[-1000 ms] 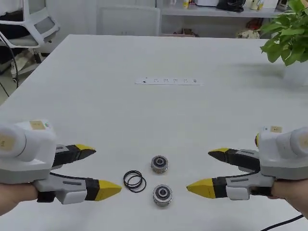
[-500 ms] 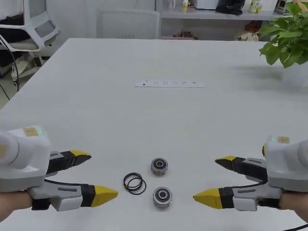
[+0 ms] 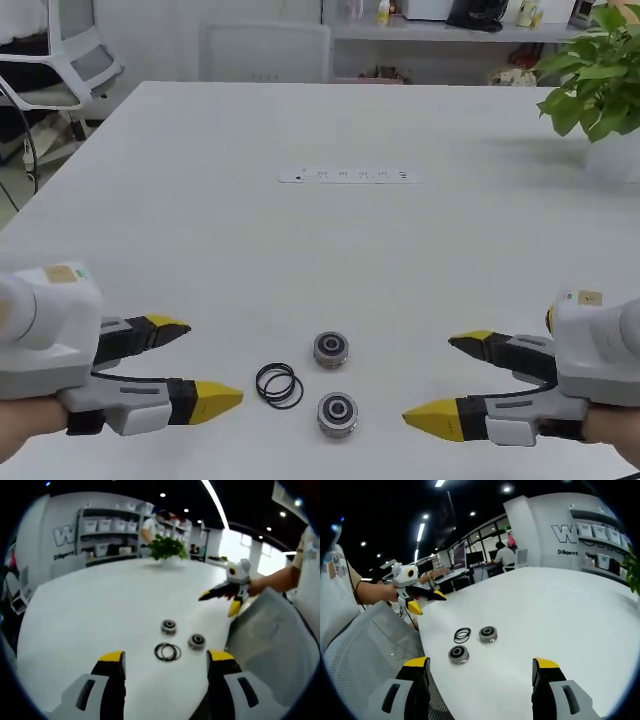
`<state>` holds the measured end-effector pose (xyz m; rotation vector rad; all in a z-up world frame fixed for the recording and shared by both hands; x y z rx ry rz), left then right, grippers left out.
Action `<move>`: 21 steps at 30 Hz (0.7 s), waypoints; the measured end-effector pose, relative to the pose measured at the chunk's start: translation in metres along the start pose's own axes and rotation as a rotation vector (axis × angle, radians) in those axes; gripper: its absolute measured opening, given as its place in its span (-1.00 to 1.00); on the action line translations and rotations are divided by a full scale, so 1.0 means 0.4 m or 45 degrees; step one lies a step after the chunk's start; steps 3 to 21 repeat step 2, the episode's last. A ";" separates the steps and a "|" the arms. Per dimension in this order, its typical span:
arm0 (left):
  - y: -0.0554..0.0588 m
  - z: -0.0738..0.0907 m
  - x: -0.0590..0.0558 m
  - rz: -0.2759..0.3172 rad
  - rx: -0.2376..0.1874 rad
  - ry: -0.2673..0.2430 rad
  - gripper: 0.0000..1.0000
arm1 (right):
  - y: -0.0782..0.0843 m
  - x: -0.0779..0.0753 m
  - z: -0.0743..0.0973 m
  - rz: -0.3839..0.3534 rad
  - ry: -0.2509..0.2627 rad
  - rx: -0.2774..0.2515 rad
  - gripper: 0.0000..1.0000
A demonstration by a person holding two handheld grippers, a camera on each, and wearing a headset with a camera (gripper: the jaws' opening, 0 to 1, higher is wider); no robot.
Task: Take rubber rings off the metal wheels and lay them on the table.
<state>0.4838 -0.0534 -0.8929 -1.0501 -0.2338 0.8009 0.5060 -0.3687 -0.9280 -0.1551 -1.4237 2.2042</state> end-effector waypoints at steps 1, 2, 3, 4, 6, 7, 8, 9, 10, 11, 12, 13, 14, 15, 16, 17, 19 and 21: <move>0.000 0.001 0.002 0.009 -0.003 -0.003 0.31 | 0.001 0.000 0.000 -0.002 0.001 0.000 0.67; -0.001 0.001 0.004 0.014 -0.006 -0.006 0.28 | 0.002 -0.001 0.000 -0.003 0.001 0.000 0.67; -0.001 0.001 0.004 0.014 -0.006 -0.006 0.28 | 0.002 -0.001 0.000 -0.003 0.001 0.000 0.67; -0.001 0.001 0.004 0.014 -0.006 -0.006 0.28 | 0.002 -0.001 0.000 -0.003 0.001 0.000 0.67; -0.001 0.001 0.004 0.014 -0.006 -0.006 0.28 | 0.002 -0.001 0.000 -0.003 0.001 0.000 0.67; -0.001 0.001 0.004 0.014 -0.006 -0.006 0.28 | 0.002 -0.001 0.000 -0.003 0.001 0.000 0.67; -0.001 0.001 0.004 0.014 -0.006 -0.006 0.28 | 0.002 -0.001 0.000 -0.003 0.001 0.000 0.67; -0.001 0.001 0.004 0.014 -0.006 -0.006 0.28 | 0.002 -0.001 0.000 -0.003 0.001 0.000 0.67; -0.001 0.001 0.004 0.014 -0.006 -0.006 0.28 | 0.002 -0.001 0.000 -0.003 0.001 0.000 0.67; -0.001 0.001 0.004 0.014 -0.006 -0.006 0.28 | 0.002 -0.001 0.000 -0.003 0.001 0.000 0.67; -0.001 0.001 0.004 0.014 -0.006 -0.006 0.28 | 0.002 -0.001 0.000 -0.003 0.001 0.000 0.67; -0.001 0.001 0.004 0.014 -0.006 -0.006 0.28 | 0.002 -0.001 0.000 -0.003 0.001 0.000 0.67; -0.001 0.001 0.004 0.014 -0.006 -0.006 0.28 | 0.002 -0.001 0.000 -0.003 0.001 0.000 0.67; -0.001 0.001 0.004 0.014 -0.006 -0.006 0.28 | 0.002 -0.001 0.000 -0.003 0.001 0.000 0.67; -0.001 0.001 0.004 0.014 -0.006 -0.006 0.28 | 0.002 -0.001 0.000 -0.003 0.001 0.000 0.67; -0.001 0.001 0.004 0.014 -0.006 -0.006 0.28 | 0.002 -0.001 0.000 -0.003 0.001 0.000 0.67; -0.001 0.001 0.004 0.014 -0.006 -0.006 0.28 | 0.002 -0.001 0.000 -0.003 0.001 0.000 0.67; -0.001 0.001 0.004 0.014 -0.006 -0.006 0.28 | 0.002 -0.001 0.000 -0.003 0.001 0.000 0.67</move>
Point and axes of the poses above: the centre of the closed fingertips' face, and the gripper's own axes: z roughly backward along the fingers, x roughly to its left, y roughly out of its underside, the point moved 8 cm from there along z, roughly backward along the fingers, and after that the axes turned 4 degrees about z, right-handed, at the moved point
